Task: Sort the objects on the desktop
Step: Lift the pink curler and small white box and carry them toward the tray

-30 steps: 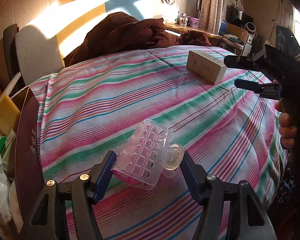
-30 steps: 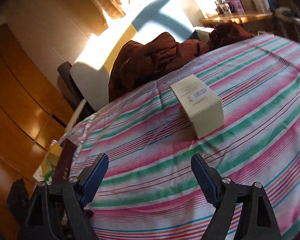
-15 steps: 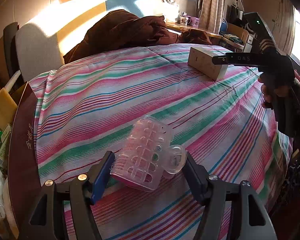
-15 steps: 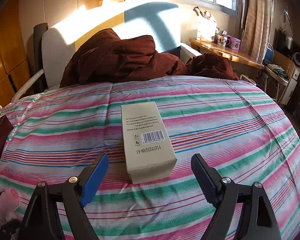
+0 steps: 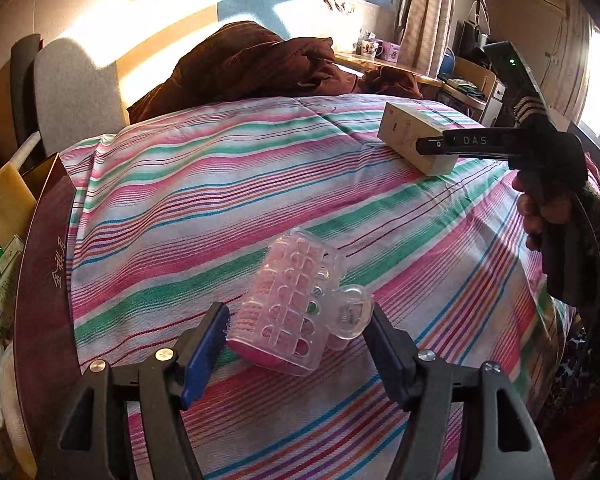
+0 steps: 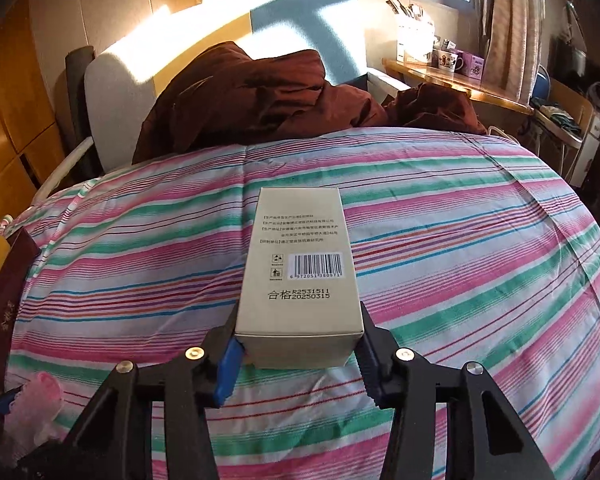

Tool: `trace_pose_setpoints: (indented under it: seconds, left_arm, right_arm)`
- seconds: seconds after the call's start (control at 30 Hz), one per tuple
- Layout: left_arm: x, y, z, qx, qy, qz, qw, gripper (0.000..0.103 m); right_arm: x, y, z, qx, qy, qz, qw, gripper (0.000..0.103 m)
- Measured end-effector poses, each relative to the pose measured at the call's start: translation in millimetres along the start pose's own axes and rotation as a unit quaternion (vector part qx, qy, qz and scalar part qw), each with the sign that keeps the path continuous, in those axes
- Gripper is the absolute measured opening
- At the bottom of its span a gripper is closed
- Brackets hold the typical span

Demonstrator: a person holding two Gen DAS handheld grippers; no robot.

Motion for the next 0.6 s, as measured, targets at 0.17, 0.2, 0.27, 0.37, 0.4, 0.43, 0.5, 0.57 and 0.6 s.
trace_pose_setpoints:
  seconds: [0.17, 0.2, 0.27, 0.37, 0.4, 0.43, 0.5, 0.57, 0.6]
  left_arm:
    - [1, 7, 8, -0.007, 0.012, 0.004, 0.9999, 0.070]
    - [0, 8, 10, -0.009, 0.014, 0.003, 0.9999, 0.071]
    - [-1, 12, 13, -0.011, 0.015, 0.001, 0.9998, 0.072]
    - [-2, 17, 20, -0.017, 0.015, -0.006, 0.9997, 0.073]
    - [-1, 18, 21, -0.019, 0.016, -0.005, 0.9997, 0.073]
    - [0, 19, 23, -0.021, 0.017, -0.004, 0.9996, 0.073]
    - [2, 18, 25, -0.025, 0.018, -0.001, 0.9995, 0.073]
    - [3, 15, 27, -0.029, 0.018, -0.002, 0.9994, 0.073]
    - [3, 13, 28, -0.033, 0.018, -0.005, 0.9993, 0.074]
  right_arm:
    - [20, 36, 25, -0.001, -0.020, 0.003, 1.000, 0.051]
    - [24, 44, 30, -0.002, -0.023, 0.006, 1.000, 0.051]
    - [31, 59, 38, 0.000, -0.029, 0.011, 1.000, 0.051]
    - [38, 78, 49, -0.004, -0.029, 0.020, 0.999, 0.051]
    - [38, 84, 52, -0.004, -0.028, 0.021, 0.999, 0.051]
    - [39, 90, 55, -0.003, -0.031, 0.022, 0.999, 0.051]
    - [38, 100, 61, -0.003, -0.035, 0.022, 0.999, 0.051]
    - [35, 107, 66, -0.005, -0.042, 0.021, 0.999, 0.053]
    - [33, 110, 69, -0.007, -0.047, 0.020, 0.999, 0.054]
Point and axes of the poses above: each gripper's, at about its wrist camera, not at the fingertips, and z roughly against the way its jaws point, x to its left, y to its underside, the point moved 2 cm from there along -z, roughly the way its jaws point, and after that the axes turned 14 degrees about -z, right-handed, at the moved point
